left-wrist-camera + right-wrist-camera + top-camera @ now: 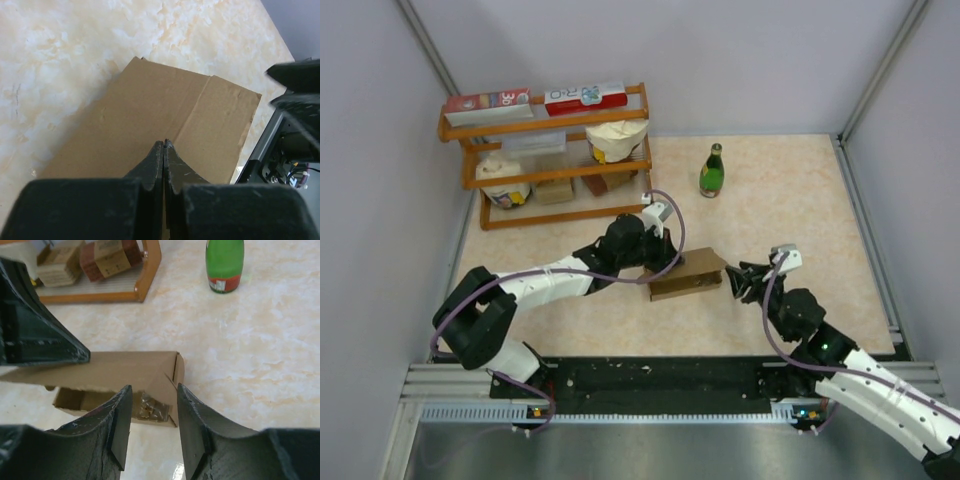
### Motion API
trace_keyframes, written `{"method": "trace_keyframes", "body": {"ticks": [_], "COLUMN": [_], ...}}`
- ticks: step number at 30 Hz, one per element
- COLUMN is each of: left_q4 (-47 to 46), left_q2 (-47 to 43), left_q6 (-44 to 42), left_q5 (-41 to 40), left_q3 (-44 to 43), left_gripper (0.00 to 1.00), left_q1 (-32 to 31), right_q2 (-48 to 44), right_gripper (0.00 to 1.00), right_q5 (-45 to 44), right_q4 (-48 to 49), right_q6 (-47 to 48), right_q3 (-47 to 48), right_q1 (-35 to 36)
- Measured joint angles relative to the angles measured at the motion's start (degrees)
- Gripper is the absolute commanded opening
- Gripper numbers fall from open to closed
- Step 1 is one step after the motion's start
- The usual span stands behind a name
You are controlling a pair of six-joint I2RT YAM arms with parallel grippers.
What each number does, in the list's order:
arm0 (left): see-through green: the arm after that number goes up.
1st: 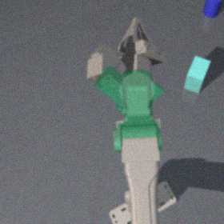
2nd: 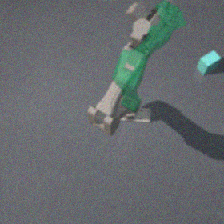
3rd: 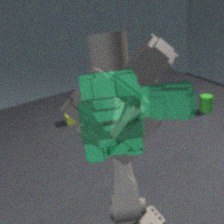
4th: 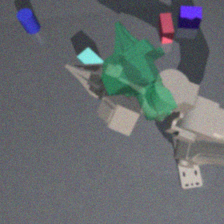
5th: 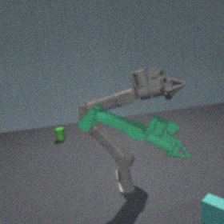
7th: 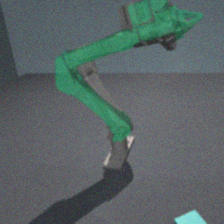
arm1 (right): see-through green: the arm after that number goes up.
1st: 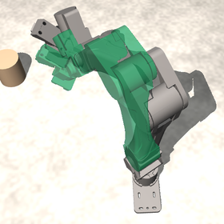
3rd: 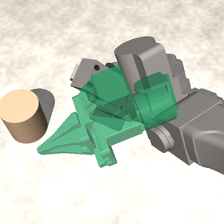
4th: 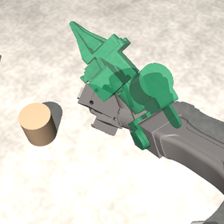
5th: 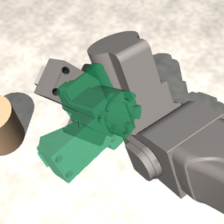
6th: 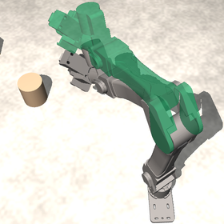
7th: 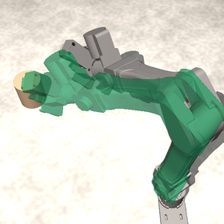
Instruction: Fold the paper box
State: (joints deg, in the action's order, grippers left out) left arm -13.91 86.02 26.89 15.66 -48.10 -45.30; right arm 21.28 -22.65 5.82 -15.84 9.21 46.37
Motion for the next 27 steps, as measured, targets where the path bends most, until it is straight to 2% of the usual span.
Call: {"method": "trace_keyframes", "body": {"ticks": [6, 15, 24, 27], "left_q4": [-0.33, -0.13, 2.49, 4.55], "left_q2": [-0.02, -0.02, -2.29, -4.42], "left_q6": [0.00, -0.02, -0.92, -1.84], "left_q5": [-0.55, -2.49, -5.25, -7.34], "left_q3": [3.43, 5.99, 5.88, 4.66], "left_gripper": [0.00, 0.00, 0.00, 0.00], "left_q1": [-1.27, -3.54, -3.63, -3.61], "right_q2": [-1.92, 8.11, 9.49, 10.08], "right_gripper": [0.44, 0.45, 0.62, 0.72], "right_q5": [-0.24, -0.20, -1.92, -2.23], "right_q4": [-3.58, -5.99, -6.75, -8.07], "right_q6": [-0.52, -1.36, -1.42, -1.38], "right_q3": [4.87, 8.96, 10.51, 11.85], "right_q1": [0.00, 0.00, 0.00, -0.04]}}
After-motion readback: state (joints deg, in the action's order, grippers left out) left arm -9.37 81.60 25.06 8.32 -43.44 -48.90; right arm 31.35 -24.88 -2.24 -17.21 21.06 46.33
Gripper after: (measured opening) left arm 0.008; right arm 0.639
